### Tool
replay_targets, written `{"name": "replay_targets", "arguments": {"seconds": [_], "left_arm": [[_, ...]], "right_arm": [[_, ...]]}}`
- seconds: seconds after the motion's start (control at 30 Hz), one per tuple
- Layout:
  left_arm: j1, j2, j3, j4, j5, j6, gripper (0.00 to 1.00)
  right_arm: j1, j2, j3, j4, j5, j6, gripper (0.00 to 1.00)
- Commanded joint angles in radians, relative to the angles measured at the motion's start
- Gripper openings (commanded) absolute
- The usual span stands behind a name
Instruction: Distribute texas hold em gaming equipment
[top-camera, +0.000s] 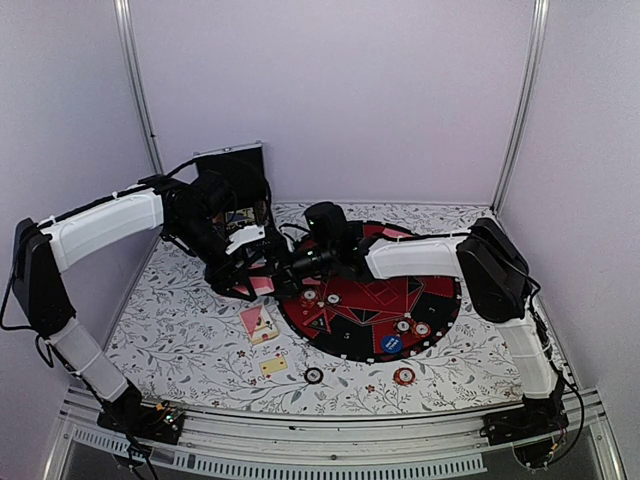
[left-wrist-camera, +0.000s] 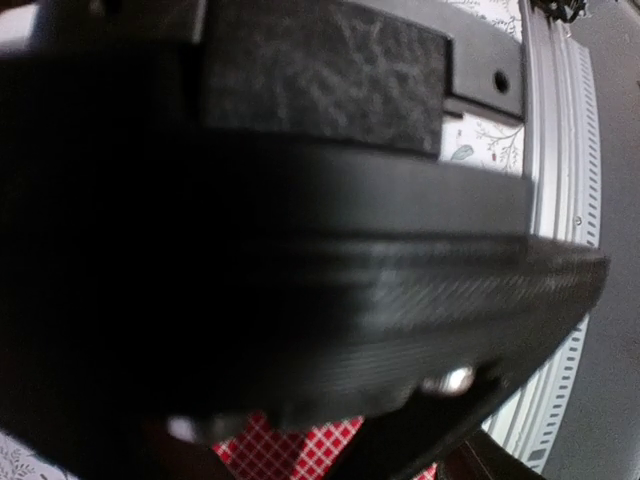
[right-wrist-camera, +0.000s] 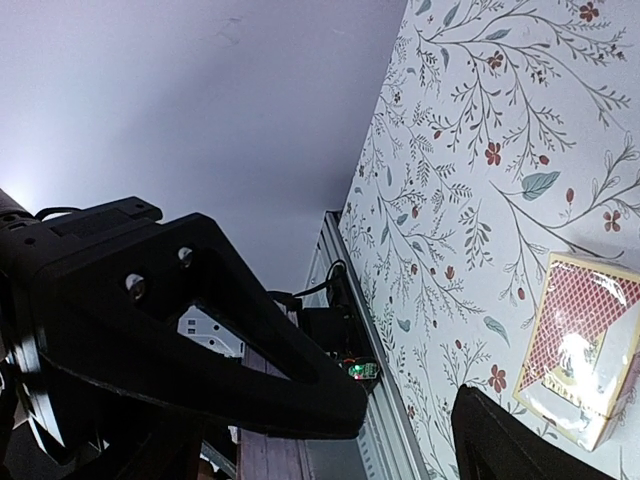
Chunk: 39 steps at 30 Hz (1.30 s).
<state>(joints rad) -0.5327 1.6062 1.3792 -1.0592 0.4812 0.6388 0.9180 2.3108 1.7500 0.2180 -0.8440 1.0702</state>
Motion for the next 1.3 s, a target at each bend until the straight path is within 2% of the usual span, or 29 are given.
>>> {"name": "replay_targets", "arguments": {"seconds": [0.0, 0.27, 0.53, 0.83, 1.27], "left_arm": [[-0.017, 0.002, 0.027, 0.017, 0.002, -0.001, 0.03], [-0.016, -0.005, 0.025, 0.015, 0.001, 0.001, 0.03], [-0.016, -0.017, 0.021, 0.015, -0.003, 0.004, 0.03], [-0.016, -0.020, 0.013, 0.016, -0.014, 0.006, 0.03], [-0.015, -0.028, -0.008, 0.027, -0.028, 0.008, 0.03]], "right_arm": [[0.013, 0.036, 0.031, 0.024, -0.033, 0.019, 0.88], [0.000, 0.038, 0.001, 0.018, -0.044, 0.026, 0.80], [-0.050, -0.034, -0.089, 0.015, -0.031, 0.010, 0.74], [-0.059, -0.066, -0.110, -0.003, -0.028, -0.010, 0.68], [-0.081, -0.117, -0.138, -0.031, -0.027, -0.028, 0.48]]}}
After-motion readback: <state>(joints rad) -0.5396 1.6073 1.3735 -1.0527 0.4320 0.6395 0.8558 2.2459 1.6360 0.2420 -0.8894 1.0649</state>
